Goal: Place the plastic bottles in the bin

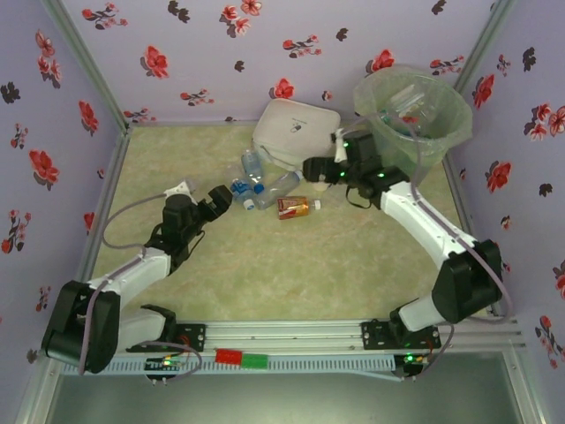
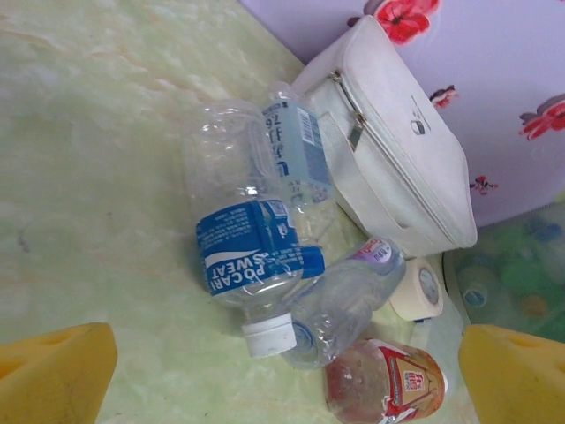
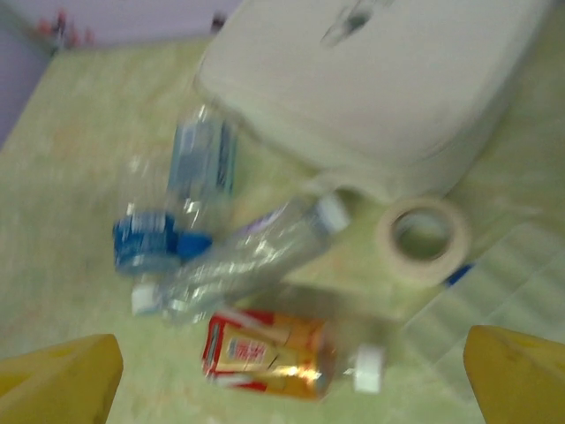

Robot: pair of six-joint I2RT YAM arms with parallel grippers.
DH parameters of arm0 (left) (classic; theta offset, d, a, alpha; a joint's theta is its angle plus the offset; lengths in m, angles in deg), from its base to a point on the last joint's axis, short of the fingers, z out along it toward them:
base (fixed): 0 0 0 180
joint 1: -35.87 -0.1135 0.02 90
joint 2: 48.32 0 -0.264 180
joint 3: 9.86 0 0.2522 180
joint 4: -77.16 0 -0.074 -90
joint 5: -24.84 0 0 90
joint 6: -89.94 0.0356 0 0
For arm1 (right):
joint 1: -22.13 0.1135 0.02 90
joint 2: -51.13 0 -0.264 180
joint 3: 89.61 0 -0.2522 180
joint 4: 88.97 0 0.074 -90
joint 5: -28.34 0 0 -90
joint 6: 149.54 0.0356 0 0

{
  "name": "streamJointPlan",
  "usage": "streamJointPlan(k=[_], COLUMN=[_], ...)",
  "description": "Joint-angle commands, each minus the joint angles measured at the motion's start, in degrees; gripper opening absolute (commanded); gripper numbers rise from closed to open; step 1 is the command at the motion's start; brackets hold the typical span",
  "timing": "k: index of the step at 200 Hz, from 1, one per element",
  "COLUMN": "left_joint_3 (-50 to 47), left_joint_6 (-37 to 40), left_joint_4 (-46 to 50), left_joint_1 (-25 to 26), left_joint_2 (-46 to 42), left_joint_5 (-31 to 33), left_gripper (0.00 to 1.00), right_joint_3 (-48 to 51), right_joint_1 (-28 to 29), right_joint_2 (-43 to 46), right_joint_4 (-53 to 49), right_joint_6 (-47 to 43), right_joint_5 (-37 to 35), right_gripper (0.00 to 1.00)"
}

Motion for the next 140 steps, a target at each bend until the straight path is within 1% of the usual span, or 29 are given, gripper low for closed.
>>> streamJointPlan(k=[1, 18, 49, 68, 105, 140], left_joint_3=[-1.0, -1.3, -2.0, -2.7, -3.9, -3.4], left_joint_6=[-2.3, -2.6, -3.0, -3.4, -3.9, -4.0], left_joint_4=[0.6, 1.4, 2.2, 3.1, 3.3, 3.6], left_joint_1=[-1.5, -2.5, -2.9, -2.9, -3.0, -3.1], left_joint_2=[-1.3, -2.1, -2.9, -3.7, -5.1, -4.6], left_joint_5=[0.1, 0.1, -0.2, -0.4, 0.0, 0.5], left_gripper=[1.00, 1.00, 1.00, 1.00, 1.00, 1.00], right_joint_3=[-0.6, -3.7, -15.0, -19.0, -20.7, -17.5], right_joint_1=[3.0, 4.9, 6.7, 6.8, 6.8, 6.9], right_joint_2=[-3.2, -7.6, -17.9, -22.5, -27.2, -28.2], right_joint_4=[-0.5, -3.9, -14.5, -17.3, -16.2, -13.9], right_joint_6=[-5.7, -9.9, -17.2, -19.6, -19.6, -17.2], right_joint_5=[2.6, 2.5, 1.8, 3.8, 7.2, 7.2], right_gripper=[1.00, 1.00, 1.00, 1.00, 1.00, 1.00])
